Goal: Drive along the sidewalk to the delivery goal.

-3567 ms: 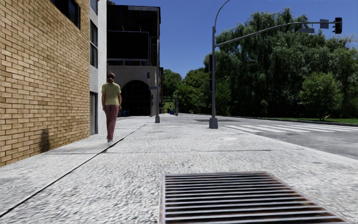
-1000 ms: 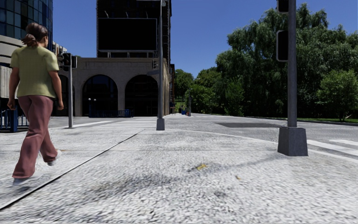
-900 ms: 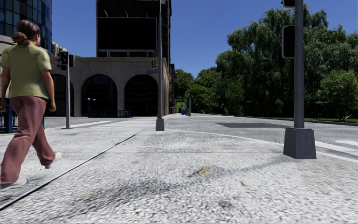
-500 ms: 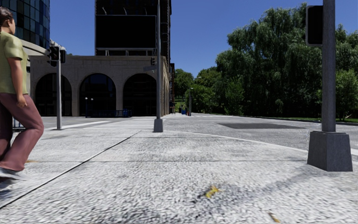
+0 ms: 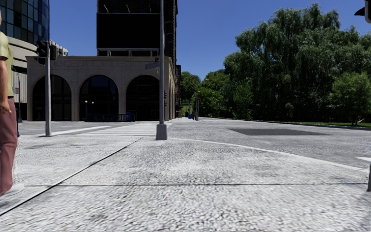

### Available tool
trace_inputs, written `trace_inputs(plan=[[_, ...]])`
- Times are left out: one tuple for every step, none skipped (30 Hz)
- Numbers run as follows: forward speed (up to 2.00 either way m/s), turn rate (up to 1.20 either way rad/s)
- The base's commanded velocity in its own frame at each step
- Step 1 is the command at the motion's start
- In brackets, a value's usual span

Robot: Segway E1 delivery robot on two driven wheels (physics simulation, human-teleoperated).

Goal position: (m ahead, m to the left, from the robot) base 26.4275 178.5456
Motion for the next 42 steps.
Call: trace_inputs(plan=[[1.47,0.22],[1.47,0.22],[1.47,0.39],[1.47,0.54],[1.47,0.58],[1.47,0.59],[1.47,0.59],[1.47,0.60],[1.47,0.60],[1.47,0.60],[1.47,0.60],[1.47,0.60],[1.47,0.60],[1.47,0.60],[1.47,0.61],[1.47,0.61],[1.47,0.61],[1.47,0.61],[1.47,0.61],[1.47,0.61],[1.47,0.61],[1.47,0.61],[1.47,0.64],[1.47,0.69],[1.47,0.77],[1.47,0.77],[1.47,0.88],[1.47,0.97],[1.47,1.04],[1.47,1.07],[1.47,1.07],[1.47,1.09],[1.47,1.13],[1.47,1.15],[1.47,1.16],[1.47,1.16],[1.47,1.16],[1.47,1.16],[1.47,1.16],[1.47,1.16],[1.47,1.16],[1.47,1.16]])
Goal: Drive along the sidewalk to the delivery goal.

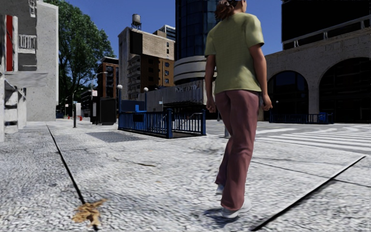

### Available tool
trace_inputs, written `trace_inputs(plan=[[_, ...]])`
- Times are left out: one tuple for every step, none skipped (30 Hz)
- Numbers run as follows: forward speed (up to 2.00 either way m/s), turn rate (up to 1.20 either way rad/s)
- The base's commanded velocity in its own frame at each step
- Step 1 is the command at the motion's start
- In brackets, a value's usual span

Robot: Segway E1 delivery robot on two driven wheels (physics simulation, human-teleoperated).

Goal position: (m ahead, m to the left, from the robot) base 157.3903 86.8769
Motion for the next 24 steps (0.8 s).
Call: trace_inputs(plan=[[1.47,1.16],[1.47,1.16],[1.47,1.16],[1.47,1.16],[1.47,1.16],[1.47,1.16],[1.47,1.16],[1.47,1.16],[1.47,1.16],[1.47,1.16],[1.47,1.16],[1.47,1.16],[1.47,0.95],[1.47,0.77],[1.52,0.56],[1.79,0.00],[1.79,0.00],[2.00,0.00],[2.00,0.00],[2.00,0.00],[2.00,0.00],[2.00,0.00],[2.00,0.00],[2.00,0.00]])
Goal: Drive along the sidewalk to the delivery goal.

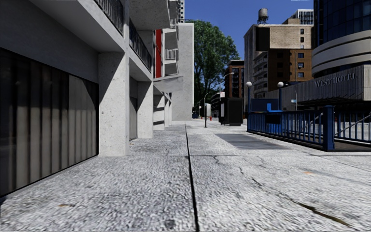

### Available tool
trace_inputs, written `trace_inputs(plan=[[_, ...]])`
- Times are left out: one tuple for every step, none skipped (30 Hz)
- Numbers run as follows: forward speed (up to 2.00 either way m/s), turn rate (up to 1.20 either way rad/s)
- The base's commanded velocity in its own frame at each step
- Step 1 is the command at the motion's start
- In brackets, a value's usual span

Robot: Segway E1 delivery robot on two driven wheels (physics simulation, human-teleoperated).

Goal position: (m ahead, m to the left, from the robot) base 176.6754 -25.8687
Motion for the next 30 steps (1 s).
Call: trace_inputs(plan=[[2.00,0.00],[2.00,0.00],[2.00,0.00],[2.00,0.00],[2.00,0.00],[2.00,0.00],[2.00,0.00],[2.00,0.00],[2.00,0.00],[2.00,0.00],[2.00,0.00],[2.00,0.00],[2.00,0.00],[2.00,0.00],[2.00,0.00],[2.00,0.00],[2.00,0.00],[2.00,0.00],[2.00,0.00],[2.00,0.00],[2.00,0.00],[2.00,0.00],[2.00,0.00],[2.00,0.00],[2.00,0.00],[2.00,0.00],[2.00,0.00],[2.00,0.00],[2.00,0.00],[2.00,0.00]])
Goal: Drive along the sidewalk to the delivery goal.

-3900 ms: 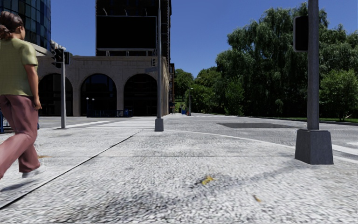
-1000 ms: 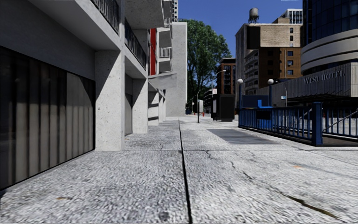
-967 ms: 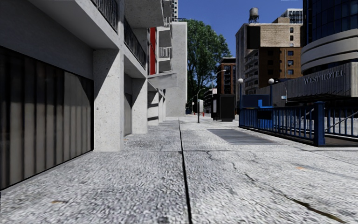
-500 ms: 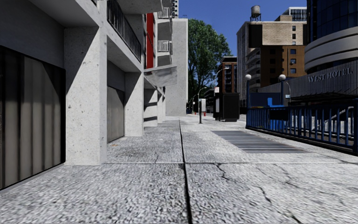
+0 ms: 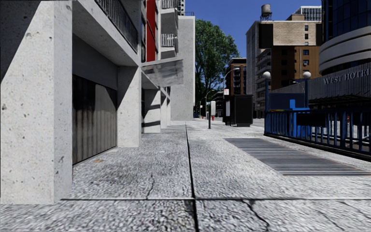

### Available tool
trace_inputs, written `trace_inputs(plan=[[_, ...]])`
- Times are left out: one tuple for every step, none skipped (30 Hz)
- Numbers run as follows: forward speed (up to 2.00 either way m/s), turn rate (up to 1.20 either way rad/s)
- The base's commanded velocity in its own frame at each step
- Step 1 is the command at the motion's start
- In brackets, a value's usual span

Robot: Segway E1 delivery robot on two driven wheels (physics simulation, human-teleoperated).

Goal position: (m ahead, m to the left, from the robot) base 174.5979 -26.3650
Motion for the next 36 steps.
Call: trace_inputs(plan=[[2.00,0.00],[2.00,0.00],[2.00,0.00],[2.00,0.00],[2.00,0.00],[2.00,0.00],[2.00,0.00],[2.00,0.00],[2.00,0.00],[2.00,0.00],[2.00,0.00],[2.00,0.00],[2.00,0.00],[2.00,0.00],[2.00,0.00],[2.00,0.00],[2.00,0.00],[2.00,0.00],[2.00,0.00],[2.00,0.00],[2.00,0.00],[2.00,0.00],[2.00,0.00],[2.00,0.00],[2.00,0.00],[2.00,0.00],[2.00,0.00],[2.00,0.00],[2.00,0.00],[2.00,0.00],[2.00,0.00],[2.00,0.00],[2.00,0.00],[2.00,0.00],[2.00,0.00],[2.00,0.00]])
